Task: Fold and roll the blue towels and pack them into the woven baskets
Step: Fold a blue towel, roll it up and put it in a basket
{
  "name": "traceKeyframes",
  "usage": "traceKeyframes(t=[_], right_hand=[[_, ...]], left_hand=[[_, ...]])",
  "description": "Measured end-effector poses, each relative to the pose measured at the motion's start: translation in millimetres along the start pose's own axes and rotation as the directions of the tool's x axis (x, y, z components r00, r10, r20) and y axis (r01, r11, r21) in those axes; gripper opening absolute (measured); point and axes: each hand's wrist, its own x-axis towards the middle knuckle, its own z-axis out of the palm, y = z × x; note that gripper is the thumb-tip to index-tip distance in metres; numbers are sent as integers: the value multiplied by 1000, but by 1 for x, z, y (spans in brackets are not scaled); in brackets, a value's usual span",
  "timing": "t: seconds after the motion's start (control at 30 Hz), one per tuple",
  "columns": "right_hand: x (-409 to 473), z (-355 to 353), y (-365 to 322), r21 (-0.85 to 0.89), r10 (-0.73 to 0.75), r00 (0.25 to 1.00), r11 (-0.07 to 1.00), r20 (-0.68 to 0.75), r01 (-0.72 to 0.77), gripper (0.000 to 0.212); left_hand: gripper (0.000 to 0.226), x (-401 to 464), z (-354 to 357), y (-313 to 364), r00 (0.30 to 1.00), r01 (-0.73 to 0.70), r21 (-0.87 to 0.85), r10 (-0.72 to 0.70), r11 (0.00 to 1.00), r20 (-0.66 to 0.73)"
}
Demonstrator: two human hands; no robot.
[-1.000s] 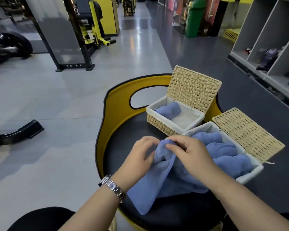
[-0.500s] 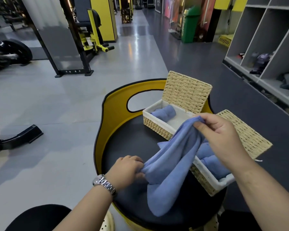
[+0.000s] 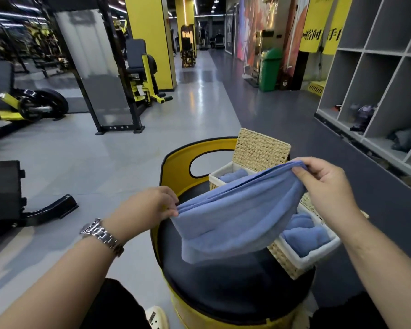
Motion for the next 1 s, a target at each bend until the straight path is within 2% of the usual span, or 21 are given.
traceKeyframes(t=[0.17,0.3,0.4,0.53,0.63,0.73,0.83,0.93,1.0], right_hand=[[-10,6,-21,-30,-24,996,999,81,27,37],[-19,10,-31,-96,-25,990,995,141,39,34],[-26,6,-38,-114,-29,983,992,180,50,33],[-31,-5,-43,-99,-37,980,993,193,57,26],[-30,-6,-42,-79,-46,980,995,195,62,25],[-29,-4,-41,-45,-49,981,997,188,58,26],[-28,0,-40,-28,-49,980,998,195,55,26],[-27,2,-40,3,-52,978,999,200,53,26],[-28,3,-39,4,-48,977,999,208,49,26]], left_hand=[[10,-9,-11,17,999,-10,19,11,1000,-49],[10,-19,42,55,995,-88,-317,97,944,11],[30,-22,89,87,990,-106,-480,138,871,32],[36,-19,112,124,981,-191,-589,165,785,-98],[33,-11,112,131,981,-190,-684,109,704,-160],[28,-4,115,118,980,-174,-570,83,803,-183],[18,-3,124,98,989,-150,-458,137,876,-61],[12,-8,133,76,995,-96,-215,91,972,-34],[11,-13,134,62,998,-58,-64,57,996,-24]])
